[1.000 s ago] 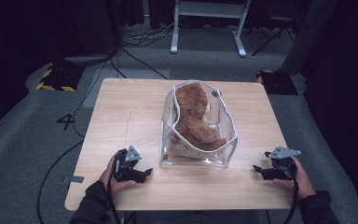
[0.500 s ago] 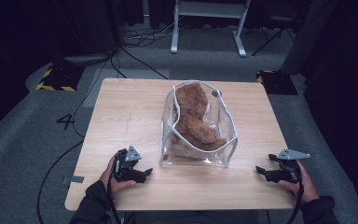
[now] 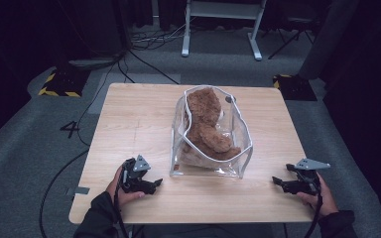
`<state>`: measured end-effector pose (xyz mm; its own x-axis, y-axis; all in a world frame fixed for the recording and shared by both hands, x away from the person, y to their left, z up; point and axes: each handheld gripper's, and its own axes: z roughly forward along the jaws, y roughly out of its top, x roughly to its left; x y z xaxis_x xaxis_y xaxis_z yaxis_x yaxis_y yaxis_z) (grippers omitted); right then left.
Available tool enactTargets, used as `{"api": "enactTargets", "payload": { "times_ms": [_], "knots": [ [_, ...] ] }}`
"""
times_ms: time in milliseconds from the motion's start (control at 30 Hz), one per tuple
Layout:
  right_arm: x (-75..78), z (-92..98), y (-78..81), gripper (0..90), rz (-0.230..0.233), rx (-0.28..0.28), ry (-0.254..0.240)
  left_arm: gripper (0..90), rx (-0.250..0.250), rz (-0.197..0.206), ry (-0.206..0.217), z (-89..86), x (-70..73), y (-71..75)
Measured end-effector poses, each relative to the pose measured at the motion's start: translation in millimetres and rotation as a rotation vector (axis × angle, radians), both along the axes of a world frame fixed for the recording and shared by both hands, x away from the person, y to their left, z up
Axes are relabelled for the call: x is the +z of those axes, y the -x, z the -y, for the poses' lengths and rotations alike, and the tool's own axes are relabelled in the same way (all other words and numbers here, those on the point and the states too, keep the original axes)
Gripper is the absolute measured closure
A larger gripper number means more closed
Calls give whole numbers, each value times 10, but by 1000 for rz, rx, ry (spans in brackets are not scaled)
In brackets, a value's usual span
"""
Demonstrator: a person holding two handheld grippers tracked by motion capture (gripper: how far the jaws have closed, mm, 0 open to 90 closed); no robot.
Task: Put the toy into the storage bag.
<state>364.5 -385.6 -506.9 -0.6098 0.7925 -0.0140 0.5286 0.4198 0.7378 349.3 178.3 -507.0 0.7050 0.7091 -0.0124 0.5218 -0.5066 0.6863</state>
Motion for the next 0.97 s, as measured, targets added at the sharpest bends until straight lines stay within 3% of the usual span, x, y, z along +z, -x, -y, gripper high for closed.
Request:
{"api": "enactTargets", "payload": {
  "times_ms": [967],
  "knots": [
    [-2,-1,0,117,-4,-22,4,145,0,-3,5,5,-2,-3]
  ]
}}
